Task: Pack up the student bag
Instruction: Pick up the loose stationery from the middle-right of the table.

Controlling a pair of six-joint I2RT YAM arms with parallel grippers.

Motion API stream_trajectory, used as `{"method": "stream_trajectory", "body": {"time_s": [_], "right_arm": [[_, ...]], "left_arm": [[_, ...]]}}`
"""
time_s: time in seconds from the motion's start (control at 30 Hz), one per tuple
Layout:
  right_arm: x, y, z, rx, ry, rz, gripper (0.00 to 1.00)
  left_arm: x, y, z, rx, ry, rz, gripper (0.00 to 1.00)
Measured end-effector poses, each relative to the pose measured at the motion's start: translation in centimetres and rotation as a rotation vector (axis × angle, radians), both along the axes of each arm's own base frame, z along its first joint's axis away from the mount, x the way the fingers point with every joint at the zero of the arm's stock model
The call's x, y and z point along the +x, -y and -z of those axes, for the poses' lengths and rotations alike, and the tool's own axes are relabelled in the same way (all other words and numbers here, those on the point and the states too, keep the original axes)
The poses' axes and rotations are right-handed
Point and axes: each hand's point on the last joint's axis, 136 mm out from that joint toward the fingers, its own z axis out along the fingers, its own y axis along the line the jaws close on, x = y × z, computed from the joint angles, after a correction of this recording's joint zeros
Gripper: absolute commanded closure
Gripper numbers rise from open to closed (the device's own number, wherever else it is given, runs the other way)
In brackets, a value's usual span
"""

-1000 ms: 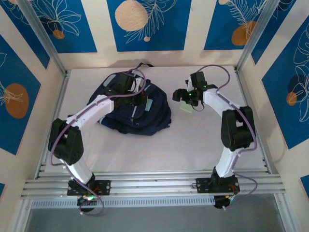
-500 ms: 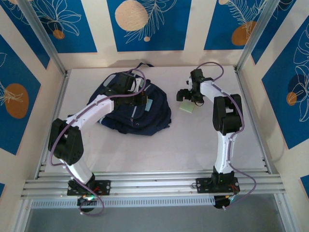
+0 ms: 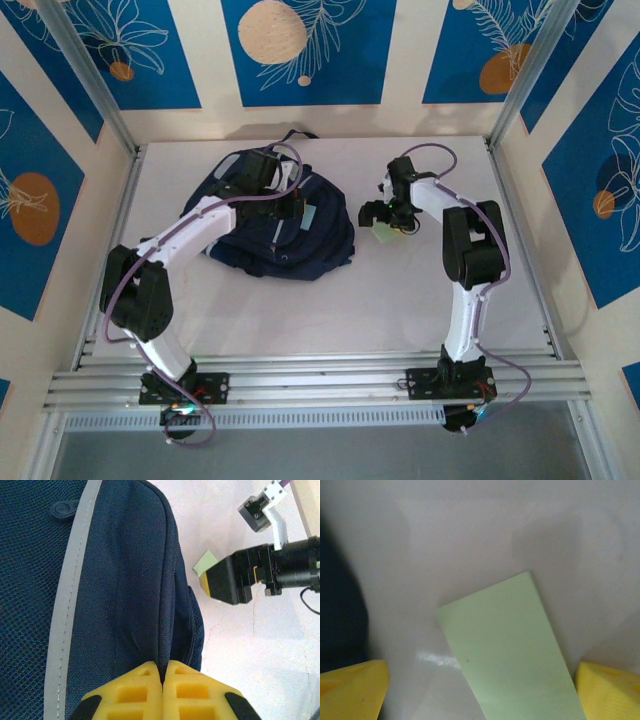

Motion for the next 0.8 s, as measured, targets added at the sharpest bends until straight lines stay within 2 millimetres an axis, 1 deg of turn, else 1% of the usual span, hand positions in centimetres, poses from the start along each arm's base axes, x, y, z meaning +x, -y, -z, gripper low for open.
{"method": "stream_trajectory", "body": {"time_s": [0.07,0.17,0.23,0.37,0.5,0.6,0.8], "right_arm": [[-0.5,-0.4,0.1,-0.016,-0.002,-0.013,0.09],[-0.9,-0.7,0.2,-0.057,-0.001,-0.028,0.16],[-1.1,-0.5,0.4,-0.103,-0.010,-0.034,0.18],[-0.8,0.0,0.9,-0.191,-0.010,-0.044,0.24],[-0.8,0.3,1.2,-0.242,-0.006,-0.052,0.37],[-0.8,0.6,1.2,-0.262,-0.004,-0.048,0.44],[-0.7,0.8,1.2,-0.261,-0.003,-0.039,0.48]], "left_arm": [[0.0,0.0,0.0,0.000,0.000,0.000,1.00],[0.0,0.0,0.0,-0.002,-0.001,0.002,1.00],[0.0,0.0,0.0,-0.002,-0.001,0.003,1.00],[-0.1,0.0,0.0,-0.002,-0.002,0.003,1.00],[0.0,0.0,0.0,-0.002,-0.002,0.002,1.00],[0.0,0.0,0.0,-0.002,-0.002,0.002,1.00],[0.0,0.0,0.0,-0.002,-0.002,0.002,1.00]]}}
